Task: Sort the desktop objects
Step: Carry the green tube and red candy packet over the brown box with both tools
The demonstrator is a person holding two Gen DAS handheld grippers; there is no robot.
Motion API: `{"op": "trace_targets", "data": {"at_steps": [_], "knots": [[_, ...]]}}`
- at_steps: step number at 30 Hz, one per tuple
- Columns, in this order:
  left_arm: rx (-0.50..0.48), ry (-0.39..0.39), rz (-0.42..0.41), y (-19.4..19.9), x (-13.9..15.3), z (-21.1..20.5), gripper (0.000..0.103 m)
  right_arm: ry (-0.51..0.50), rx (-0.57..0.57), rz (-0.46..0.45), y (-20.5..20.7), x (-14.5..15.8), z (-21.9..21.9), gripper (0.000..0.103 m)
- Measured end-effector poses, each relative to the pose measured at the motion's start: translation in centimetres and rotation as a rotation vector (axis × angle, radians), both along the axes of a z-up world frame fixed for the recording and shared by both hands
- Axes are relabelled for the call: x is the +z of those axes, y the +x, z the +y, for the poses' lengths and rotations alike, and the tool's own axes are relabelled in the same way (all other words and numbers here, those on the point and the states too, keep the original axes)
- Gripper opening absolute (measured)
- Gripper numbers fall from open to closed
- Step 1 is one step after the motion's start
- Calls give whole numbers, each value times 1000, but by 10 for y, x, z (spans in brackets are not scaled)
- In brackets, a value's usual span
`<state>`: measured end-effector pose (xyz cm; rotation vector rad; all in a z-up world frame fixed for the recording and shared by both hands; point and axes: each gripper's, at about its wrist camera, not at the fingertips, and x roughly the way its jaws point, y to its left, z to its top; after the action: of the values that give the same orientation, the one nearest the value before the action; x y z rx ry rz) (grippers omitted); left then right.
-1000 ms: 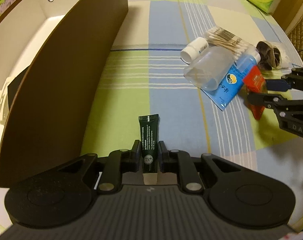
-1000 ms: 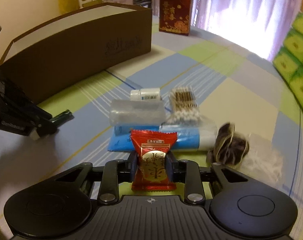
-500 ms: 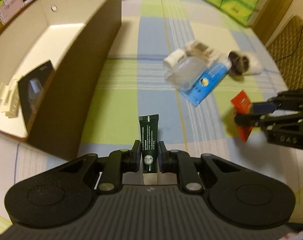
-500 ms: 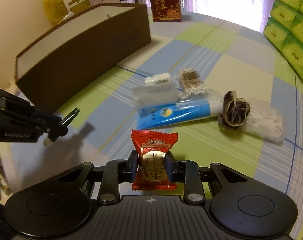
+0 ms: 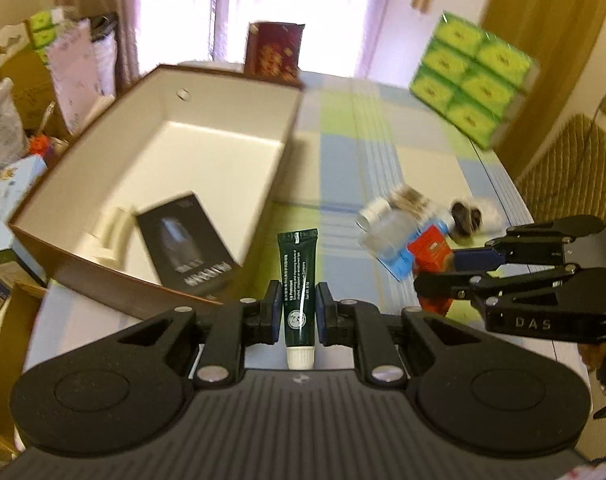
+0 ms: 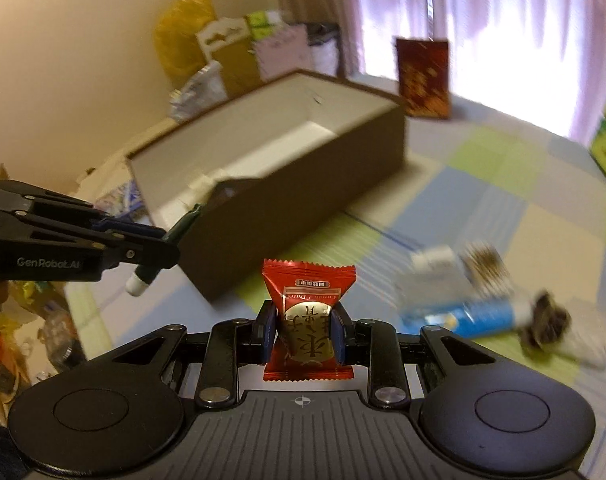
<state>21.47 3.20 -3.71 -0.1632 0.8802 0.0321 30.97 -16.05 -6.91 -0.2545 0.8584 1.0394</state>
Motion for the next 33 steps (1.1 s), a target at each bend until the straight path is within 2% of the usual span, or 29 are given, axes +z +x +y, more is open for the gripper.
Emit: {"op": "trace_targets", "data": {"at_steps": [8,14,22,33], "knots": [[82,8,-53,-10,18,53,13,59,73,8,-10,14,64,25],[100,26,-76,5,21,88,13,74,83,-1,-7,22,114,25],[81,36,-59,54,9,130,13,35,11,-21,31,14,175,25],[7,4,69,145,-37,161,13,-132,-51,-12,97,-26,225,25]]}}
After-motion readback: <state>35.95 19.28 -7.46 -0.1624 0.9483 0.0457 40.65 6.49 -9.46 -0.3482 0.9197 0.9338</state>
